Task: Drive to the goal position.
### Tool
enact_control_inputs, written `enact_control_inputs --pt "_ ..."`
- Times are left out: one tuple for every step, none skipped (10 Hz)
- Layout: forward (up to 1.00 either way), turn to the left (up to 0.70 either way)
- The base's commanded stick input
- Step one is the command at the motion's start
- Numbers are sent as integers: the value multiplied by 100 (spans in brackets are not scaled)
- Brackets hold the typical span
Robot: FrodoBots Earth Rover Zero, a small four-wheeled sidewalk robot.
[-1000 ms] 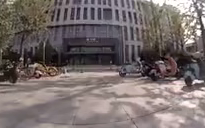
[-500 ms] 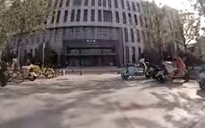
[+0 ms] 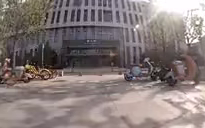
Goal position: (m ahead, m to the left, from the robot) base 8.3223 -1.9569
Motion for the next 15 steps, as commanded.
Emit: enact_control_inputs --pt "100 0" --pt "100 0" --pt "100 0" --pt "100 0" --pt "100 0" --pt "100 0" --pt "100 0" --pt "100 0" --pt "100 0" --pt "100 0" --pt "100 0" --pt "100 0" --pt "100 0" --pt "100 0" --pt "100 0"
